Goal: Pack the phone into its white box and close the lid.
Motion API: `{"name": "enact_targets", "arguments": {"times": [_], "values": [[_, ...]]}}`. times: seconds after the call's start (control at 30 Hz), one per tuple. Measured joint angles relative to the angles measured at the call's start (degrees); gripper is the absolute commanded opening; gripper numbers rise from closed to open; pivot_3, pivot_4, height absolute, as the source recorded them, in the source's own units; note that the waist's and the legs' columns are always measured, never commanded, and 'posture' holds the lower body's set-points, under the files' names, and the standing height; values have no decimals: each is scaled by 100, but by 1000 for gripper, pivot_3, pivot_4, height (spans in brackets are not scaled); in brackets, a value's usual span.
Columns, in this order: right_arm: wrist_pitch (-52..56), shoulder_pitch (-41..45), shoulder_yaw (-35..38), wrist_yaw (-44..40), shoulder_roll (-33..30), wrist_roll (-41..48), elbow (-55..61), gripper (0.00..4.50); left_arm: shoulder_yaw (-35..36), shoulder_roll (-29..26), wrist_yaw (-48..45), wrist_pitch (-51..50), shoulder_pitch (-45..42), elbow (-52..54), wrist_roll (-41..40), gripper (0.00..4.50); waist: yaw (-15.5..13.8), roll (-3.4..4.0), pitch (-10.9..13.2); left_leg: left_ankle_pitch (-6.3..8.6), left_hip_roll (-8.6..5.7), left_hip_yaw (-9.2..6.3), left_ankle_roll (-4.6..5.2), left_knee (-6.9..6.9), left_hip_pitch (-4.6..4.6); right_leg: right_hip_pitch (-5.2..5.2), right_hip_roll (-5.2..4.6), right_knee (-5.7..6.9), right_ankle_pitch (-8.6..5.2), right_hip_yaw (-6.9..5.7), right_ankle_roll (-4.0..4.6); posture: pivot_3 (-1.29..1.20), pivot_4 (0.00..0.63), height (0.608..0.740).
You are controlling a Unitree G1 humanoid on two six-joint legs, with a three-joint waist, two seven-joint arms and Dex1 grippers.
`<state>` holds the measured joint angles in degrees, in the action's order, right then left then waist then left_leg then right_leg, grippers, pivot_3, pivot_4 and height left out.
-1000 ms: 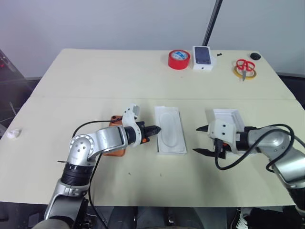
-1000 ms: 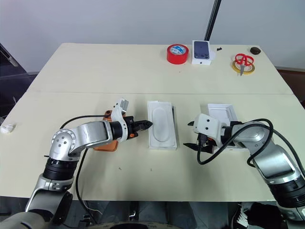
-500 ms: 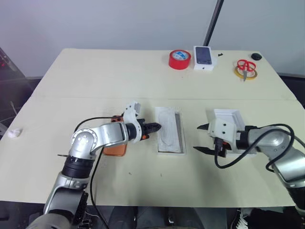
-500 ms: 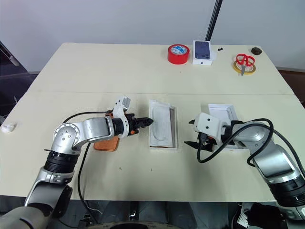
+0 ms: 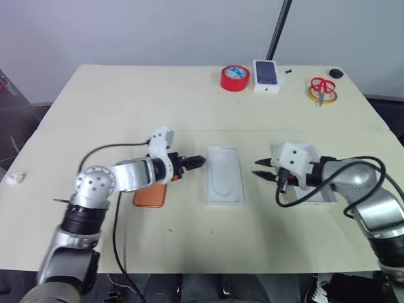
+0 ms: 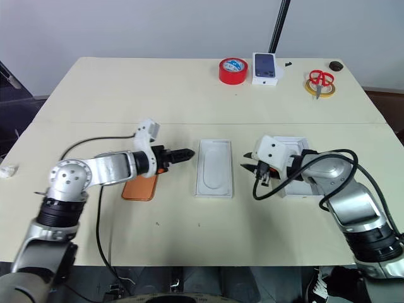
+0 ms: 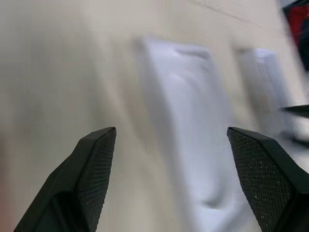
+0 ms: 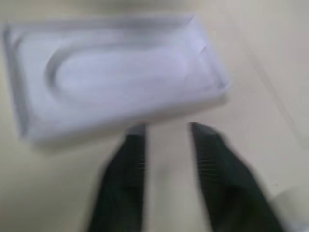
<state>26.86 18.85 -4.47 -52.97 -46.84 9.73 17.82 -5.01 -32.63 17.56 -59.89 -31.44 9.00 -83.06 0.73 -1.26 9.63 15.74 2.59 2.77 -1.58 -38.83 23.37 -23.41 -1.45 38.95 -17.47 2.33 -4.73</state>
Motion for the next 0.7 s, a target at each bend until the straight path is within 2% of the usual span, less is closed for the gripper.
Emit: {"name": "enact_targets", "arguments": {"times": [0.13, 0.33, 0.5, 0.7], "values": [[264, 400, -409, 367, 549, -190, -111, 48, -156, -758, -1466, 612, 438, 564, 1638, 3870, 9, -2, 2, -14, 0, 8, -25, 11, 0, -3, -4, -11, 0, 1, 1, 0, 150, 725], [618, 1004, -1176, 1310, 1491, -986, -868, 48, -35, -1617, -3430, 1795, 1507, 977, 3314, 3870, 1, -3, 5, -18, 4, 22, -31, 59, 2, -26, -17, -24, 1, 10, 4, 0, 150, 725], [629, 1211, -1581, 1613, 1763, -1456, -1499, 48, 283, -1731, -4082, 2131, 2245, 1019, 3925, 3870, -3, -3, 5, -17, 12, 25, -29, 64, 6, -28, -23, -34, 1, 10, 5, 0, 150, 725], [493, 1287, -1714, 1627, 1848, -1674, -1575, 48, 949, -1494, -4027, 1978, 2730, 1267, 4013, 3870, 13, -3, 5, -16, 16, 23, -26, 66, 6, -27, -23, -35, 3, 9, 3, 0, 150, 725]]}}
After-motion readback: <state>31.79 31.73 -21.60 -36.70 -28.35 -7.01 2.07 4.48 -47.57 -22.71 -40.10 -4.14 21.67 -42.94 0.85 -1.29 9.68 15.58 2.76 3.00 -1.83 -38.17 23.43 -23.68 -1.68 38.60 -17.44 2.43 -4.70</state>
